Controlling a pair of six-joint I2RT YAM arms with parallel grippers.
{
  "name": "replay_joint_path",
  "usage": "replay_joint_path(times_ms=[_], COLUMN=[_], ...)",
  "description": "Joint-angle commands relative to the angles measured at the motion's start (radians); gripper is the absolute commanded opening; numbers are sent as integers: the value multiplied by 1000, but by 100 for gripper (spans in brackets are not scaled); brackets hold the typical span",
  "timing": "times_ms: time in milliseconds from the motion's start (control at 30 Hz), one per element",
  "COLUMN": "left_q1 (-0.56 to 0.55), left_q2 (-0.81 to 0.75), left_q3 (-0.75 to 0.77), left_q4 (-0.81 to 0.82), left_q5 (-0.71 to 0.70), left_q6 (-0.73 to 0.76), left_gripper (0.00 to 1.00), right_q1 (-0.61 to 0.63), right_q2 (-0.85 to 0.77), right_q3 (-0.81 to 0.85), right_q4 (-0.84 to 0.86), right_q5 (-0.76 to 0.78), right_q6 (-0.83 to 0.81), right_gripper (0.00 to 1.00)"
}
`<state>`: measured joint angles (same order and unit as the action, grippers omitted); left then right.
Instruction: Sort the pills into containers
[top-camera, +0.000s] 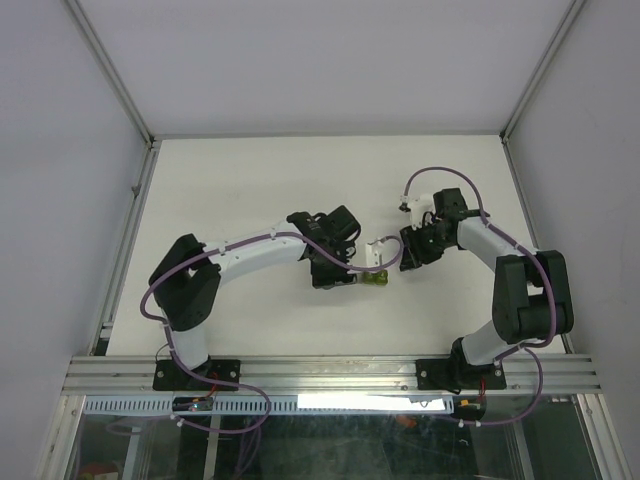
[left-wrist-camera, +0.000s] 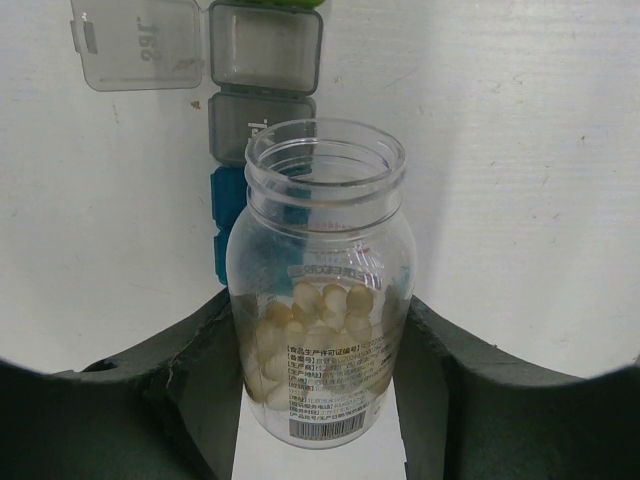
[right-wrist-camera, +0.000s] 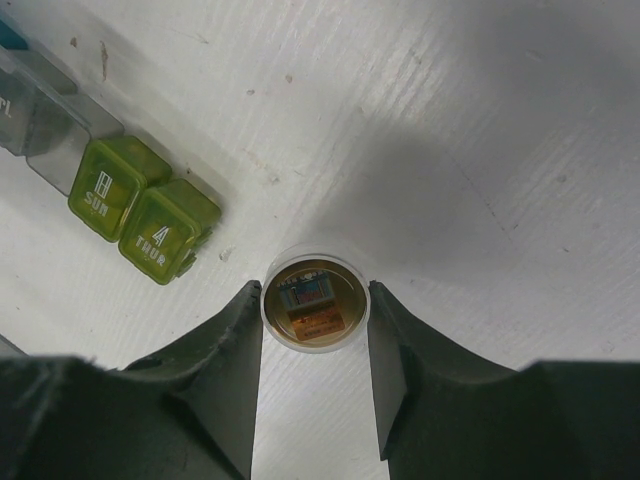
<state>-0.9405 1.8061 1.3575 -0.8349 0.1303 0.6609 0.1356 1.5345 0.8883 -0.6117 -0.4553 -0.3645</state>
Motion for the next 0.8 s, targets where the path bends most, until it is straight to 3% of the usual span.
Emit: replay_joint_path(times_ms=[0,233,767], left_q1=[6,6,6], left_q2=[14,40,82], left_q3=[69,118,124], left_q4=[-14,-24,-46], left_q5=[-46,-24,-67], left_q6=[-49,-184,-153], left_gripper=[0,0,0], right_q1=[6,8,12], right_q2=[6,20,28], right_q3=[45,47,55], right_q4=[3,1,-12], right_q5=[4,15,22], right_q6=[-13,-16,-17], right_gripper=[27,31,54])
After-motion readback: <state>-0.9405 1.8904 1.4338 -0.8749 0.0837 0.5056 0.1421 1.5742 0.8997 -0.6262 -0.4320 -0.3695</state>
